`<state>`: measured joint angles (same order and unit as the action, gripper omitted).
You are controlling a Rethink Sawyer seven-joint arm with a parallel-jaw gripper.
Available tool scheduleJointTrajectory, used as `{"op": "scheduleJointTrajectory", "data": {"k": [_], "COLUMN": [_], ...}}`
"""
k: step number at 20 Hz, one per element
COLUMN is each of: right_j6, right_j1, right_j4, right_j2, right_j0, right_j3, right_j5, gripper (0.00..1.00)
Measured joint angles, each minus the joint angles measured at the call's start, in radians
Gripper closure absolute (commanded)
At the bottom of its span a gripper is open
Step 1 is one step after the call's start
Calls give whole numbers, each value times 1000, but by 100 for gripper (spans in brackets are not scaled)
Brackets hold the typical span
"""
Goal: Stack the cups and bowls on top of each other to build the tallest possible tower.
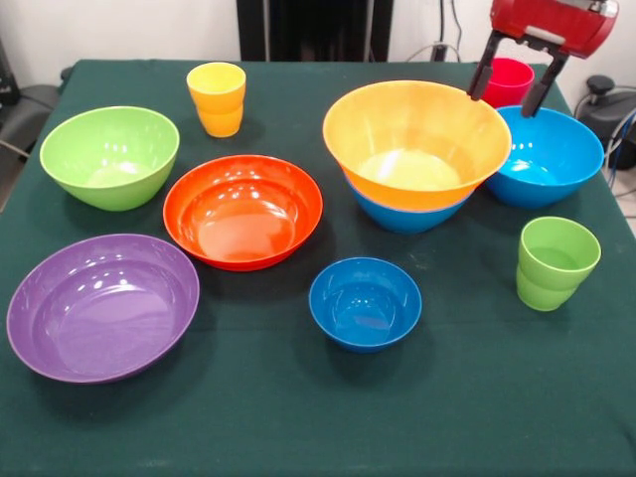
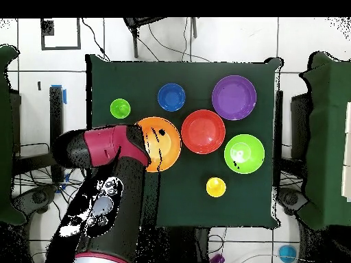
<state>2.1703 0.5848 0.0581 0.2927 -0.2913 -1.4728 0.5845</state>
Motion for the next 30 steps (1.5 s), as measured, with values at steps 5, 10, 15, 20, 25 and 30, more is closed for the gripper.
{"op": "scheduleJointTrajectory", "data": {"k": [5,10,15,20,25,30], "right_j6": [0,0,0,0,0,0], "right_j1": [4,6,6,8,6,-19], "right_j4": [-8,-43,-90,-118,-124,-124], "right_j2": [6,17,22,23,26,26], "right_j0": [-11,-47,-95,-107,-106,-93], "right_j3": [0,0,0,5,53,147], "right_j5": [0,0,15,60,156,219], "gripper": [0,0,0,0,0,0]}}
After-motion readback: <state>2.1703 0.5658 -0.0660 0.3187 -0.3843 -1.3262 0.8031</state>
